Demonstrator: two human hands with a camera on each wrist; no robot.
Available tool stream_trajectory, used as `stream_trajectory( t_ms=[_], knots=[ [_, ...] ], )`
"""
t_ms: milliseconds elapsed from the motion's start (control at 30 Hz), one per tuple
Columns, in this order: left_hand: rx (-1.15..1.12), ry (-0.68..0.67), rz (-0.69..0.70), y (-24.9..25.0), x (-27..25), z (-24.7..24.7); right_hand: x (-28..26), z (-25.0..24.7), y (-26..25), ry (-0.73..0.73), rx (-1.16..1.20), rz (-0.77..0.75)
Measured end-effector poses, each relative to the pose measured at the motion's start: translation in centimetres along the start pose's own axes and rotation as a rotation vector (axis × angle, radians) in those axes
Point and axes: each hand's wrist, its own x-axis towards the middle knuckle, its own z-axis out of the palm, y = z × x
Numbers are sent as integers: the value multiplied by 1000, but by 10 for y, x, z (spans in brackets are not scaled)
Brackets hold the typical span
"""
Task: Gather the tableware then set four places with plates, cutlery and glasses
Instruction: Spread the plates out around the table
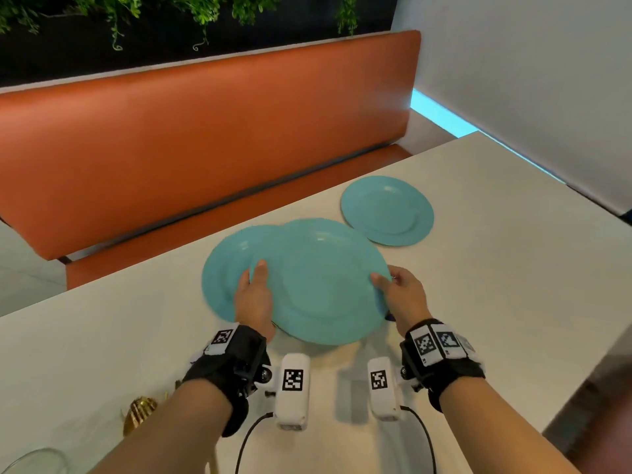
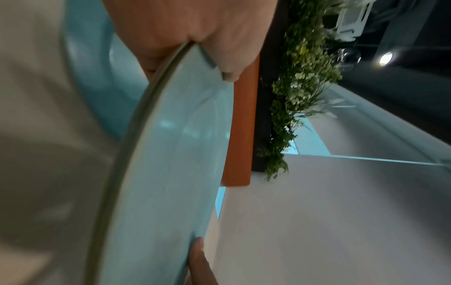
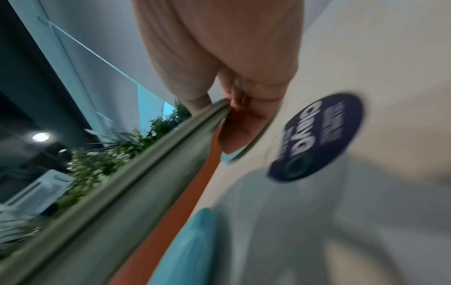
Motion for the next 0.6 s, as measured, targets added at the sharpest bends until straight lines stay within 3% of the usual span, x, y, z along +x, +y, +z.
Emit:
stream_trajectory(
  t_ms=[333,467,600],
  knots=[
    [71,-163,-80,-63,-65,49,-29,-111,49,98,297,210],
    [232,-153,-111,-82,-75,54,-40,-144,59,88,381,278],
    [287,-126,-66,-88,-73,49,-39,-189,80,252,535,358]
  ],
)
